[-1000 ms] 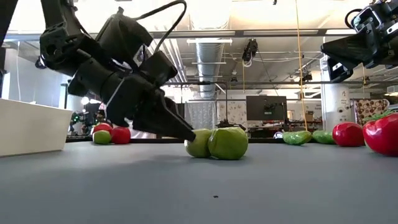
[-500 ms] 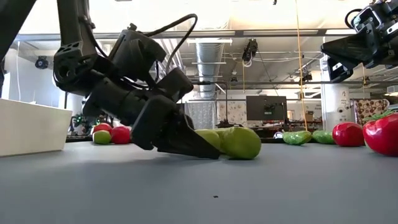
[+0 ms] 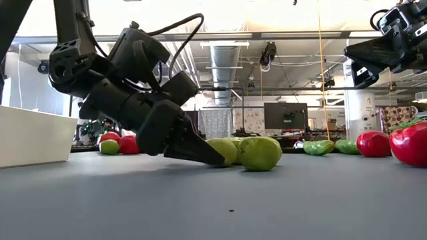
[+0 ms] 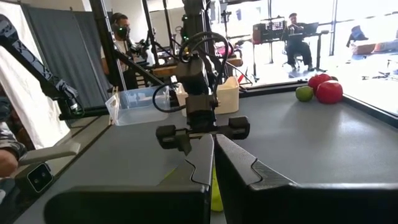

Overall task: Sort produce into baskets
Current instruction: Put the green lime into the white bin

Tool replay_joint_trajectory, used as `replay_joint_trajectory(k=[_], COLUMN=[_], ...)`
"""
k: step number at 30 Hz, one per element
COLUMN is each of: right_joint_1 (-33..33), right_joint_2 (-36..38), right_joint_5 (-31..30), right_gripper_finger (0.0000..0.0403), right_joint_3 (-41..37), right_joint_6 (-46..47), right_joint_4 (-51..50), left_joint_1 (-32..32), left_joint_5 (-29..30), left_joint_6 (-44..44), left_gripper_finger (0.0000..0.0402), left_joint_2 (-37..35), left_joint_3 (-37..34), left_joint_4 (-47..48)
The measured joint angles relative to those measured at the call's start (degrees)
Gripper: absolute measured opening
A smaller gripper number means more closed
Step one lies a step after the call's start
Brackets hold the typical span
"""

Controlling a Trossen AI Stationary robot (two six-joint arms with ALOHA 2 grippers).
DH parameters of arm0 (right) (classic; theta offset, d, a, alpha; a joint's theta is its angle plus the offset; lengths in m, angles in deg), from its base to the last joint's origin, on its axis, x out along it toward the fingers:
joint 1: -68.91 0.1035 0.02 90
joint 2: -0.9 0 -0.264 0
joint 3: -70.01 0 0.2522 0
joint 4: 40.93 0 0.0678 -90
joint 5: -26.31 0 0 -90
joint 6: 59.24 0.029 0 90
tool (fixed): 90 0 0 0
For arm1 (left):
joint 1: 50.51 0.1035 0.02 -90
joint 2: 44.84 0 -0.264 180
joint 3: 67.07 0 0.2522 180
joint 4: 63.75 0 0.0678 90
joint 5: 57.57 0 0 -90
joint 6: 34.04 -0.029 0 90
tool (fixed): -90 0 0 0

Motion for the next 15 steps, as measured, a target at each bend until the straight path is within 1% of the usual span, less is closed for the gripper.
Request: replay_joint_trajectory(k=[4, 6, 8, 11, 15], right_joint_1=[0.0, 0.0, 0.0, 0.0, 0.0], right_joint_2=[0.0, 0.0, 0.0, 0.0, 0.0], right_joint_5=[0.0, 0.0, 0.0, 0.0, 0.0], right_gripper_finger=[0.0009, 0.0009, 0.0009, 0.0009, 0.0009], right_joint_3=[0.0, 0.0, 0.0, 0.0, 0.0], right_joint_6=[0.0, 0.0, 0.0, 0.0, 0.0], right_joint_4=[0.0, 0.0, 0.0, 0.0, 0.0], left_joint_1=[-0.4, -0.7, -1.1, -1.9, -3.0], left_joint_5=[0.0, -0.1, -0.1, -0.1, -0.2], left_joint_6=[0.0, 0.0, 0.0, 0.4, 3.5], left_gripper_finger=[0.0150, 0.0135, 0.0131, 0.0135, 0.0141], left_joint_2=[-2.4, -4.6, -7.6, -13.6, -25.5], left_joint_3=[-1.4, -2.3, -3.7, -7.0, -11.9], left_joint_4=[-0.1, -0.2, -0.1, 1.5, 9.4])
